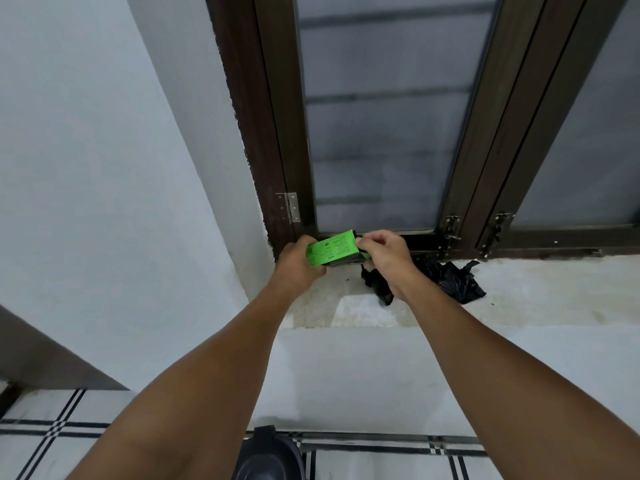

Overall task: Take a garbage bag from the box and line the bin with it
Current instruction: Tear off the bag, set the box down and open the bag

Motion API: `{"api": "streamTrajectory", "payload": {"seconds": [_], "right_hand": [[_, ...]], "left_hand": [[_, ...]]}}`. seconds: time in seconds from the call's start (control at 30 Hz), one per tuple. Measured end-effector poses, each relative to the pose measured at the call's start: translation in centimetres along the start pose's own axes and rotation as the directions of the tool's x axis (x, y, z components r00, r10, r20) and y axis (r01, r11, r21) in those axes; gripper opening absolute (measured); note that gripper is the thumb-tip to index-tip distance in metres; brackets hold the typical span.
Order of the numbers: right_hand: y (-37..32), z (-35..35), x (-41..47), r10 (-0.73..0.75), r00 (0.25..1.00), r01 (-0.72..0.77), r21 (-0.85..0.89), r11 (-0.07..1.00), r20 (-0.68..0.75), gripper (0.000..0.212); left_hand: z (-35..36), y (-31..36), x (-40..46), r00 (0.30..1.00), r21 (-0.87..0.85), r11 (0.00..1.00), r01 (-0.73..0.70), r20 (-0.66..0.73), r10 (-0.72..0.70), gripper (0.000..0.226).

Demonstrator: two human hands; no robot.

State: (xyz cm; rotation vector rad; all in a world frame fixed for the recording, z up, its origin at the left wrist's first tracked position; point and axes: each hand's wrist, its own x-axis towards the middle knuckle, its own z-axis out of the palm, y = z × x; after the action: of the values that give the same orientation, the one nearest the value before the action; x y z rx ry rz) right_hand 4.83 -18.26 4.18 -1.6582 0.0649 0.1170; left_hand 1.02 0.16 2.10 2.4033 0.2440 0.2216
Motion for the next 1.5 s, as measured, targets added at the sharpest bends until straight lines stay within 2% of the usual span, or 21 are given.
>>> {"api": "streamTrajectory", "payload": {"seconds": [0.1,0.27,0.37,0.43,0.5,0.6,0.77,0.9,1.07,1.4,1.5], "right_hand": [[-0.2,0.4,-0.1,-0.077,0.997,0.076,-0.041,0.996,-0.024,0.019],[0.0,0.1,0.0,0.033,0.998,-0.030,0.066,0.997,-0.050,0.031],[0.3,0.0,0.0,0.112,0.991,-0.104,0.103,0.989,-0.070,0.063],[0.5,-0.1,0.0,0.138,0.990,-0.126,0.219,0.968,-0.039,0.071],[0.3,-0.1,-0.2,0.097,0.995,-0.088,0.246,0.965,-0.025,0.055],[0.3,0.1,-0.1,-0.017,0.999,0.020,0.092,0.996,-0.033,0.020],[0.3,0.1,-0.4,-0.093,0.996,0.093,0.084,0.992,0.007,0.010],[0.6,0.2,-0.4,-0.092,0.996,0.094,0.103,0.990,-0.023,0.011],[0.7,0.3,-0.2,-0.122,0.988,0.126,0.032,0.992,-0.094,0.012],[0.6,0.6,-0.3,-0.197,0.976,0.190,-0.085,0.978,-0.092,0.027],[0.5,0.3,-0.6,-0.259,0.964,0.244,-0.187,0.952,-0.061,0.035]], "left_hand": [[0.3,-0.1,0.0,1.000,-0.076,0.997,0.029,-0.004,-0.029,0.056],[0.0,-0.1,-0.2,0.998,-0.160,0.985,0.058,0.005,-0.058,0.053],[-0.1,-0.1,0.0,0.999,-0.160,0.986,0.052,0.012,-0.050,0.054],[-0.1,-0.2,0.1,0.999,-0.140,0.989,0.040,0.006,-0.040,0.055],[0.0,-0.3,0.2,1.000,-0.116,0.993,0.030,0.005,-0.030,0.056],[0.1,-0.4,0.4,1.000,-0.108,0.994,0.022,-0.007,-0.022,0.057],[0.0,-0.5,0.7,1.000,-0.090,0.996,0.007,-0.019,-0.009,0.057],[-0.1,-0.6,0.7,1.000,-0.087,0.996,0.000,-0.017,-0.001,0.057],[0.0,-0.7,0.4,1.000,-0.085,0.996,-0.001,-0.019,0.000,0.056],[-0.1,-0.2,-0.1,0.998,-0.069,0.997,-0.026,-0.051,0.022,0.057],[-0.4,-0.4,-0.3,0.998,-0.058,0.998,-0.021,-0.067,0.017,0.056]]}}
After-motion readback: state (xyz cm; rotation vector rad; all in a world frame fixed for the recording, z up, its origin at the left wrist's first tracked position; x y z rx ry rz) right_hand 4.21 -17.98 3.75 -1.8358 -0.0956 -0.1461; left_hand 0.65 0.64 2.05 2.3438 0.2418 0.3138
